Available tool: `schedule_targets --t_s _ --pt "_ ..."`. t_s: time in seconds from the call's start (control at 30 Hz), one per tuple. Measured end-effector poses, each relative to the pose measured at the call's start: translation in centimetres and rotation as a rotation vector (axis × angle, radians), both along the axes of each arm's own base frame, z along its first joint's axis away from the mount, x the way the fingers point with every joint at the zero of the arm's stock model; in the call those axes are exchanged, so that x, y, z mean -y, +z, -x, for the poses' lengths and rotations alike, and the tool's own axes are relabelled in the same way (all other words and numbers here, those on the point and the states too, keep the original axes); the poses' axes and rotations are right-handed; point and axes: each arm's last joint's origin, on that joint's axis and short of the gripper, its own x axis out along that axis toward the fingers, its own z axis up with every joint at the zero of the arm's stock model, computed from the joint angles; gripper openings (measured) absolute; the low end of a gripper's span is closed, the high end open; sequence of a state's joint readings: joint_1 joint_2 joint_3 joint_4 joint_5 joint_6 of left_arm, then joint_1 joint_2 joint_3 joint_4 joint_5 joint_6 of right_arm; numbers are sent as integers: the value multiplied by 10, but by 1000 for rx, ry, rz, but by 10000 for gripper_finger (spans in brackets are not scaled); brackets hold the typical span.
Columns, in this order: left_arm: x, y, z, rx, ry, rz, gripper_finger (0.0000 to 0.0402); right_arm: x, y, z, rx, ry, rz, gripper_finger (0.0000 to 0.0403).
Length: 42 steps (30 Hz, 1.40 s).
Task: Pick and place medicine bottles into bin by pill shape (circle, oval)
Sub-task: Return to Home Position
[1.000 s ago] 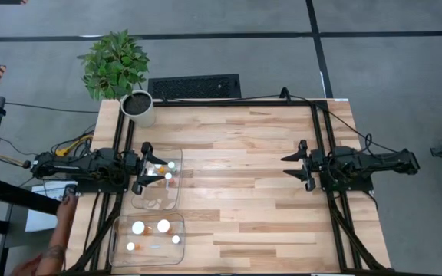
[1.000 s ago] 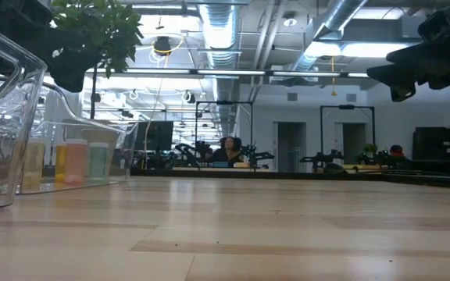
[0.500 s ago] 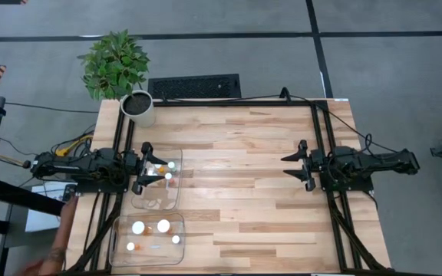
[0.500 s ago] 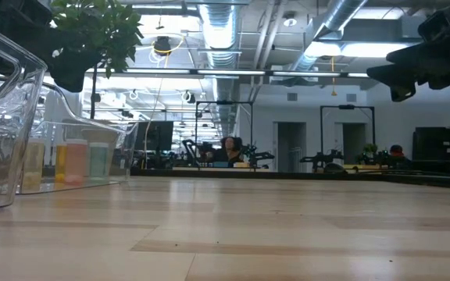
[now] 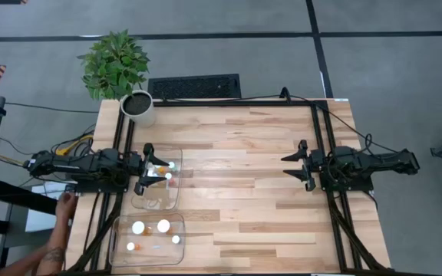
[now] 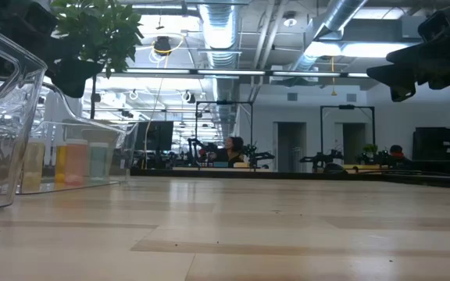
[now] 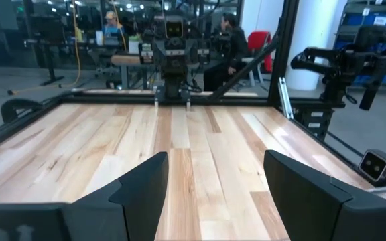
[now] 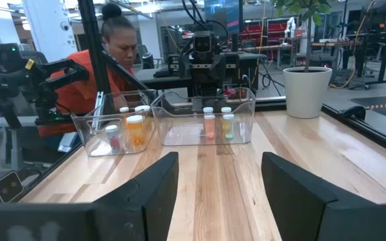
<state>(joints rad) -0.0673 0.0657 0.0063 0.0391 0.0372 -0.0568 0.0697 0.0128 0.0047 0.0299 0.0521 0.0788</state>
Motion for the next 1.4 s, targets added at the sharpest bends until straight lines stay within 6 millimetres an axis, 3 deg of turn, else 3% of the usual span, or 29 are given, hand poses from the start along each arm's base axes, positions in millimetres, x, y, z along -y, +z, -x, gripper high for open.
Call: schedule_targets --t_s 1.4 --pt "0 -2 -1 -22 0 -1 241 0 0 0 0 0 0 225"
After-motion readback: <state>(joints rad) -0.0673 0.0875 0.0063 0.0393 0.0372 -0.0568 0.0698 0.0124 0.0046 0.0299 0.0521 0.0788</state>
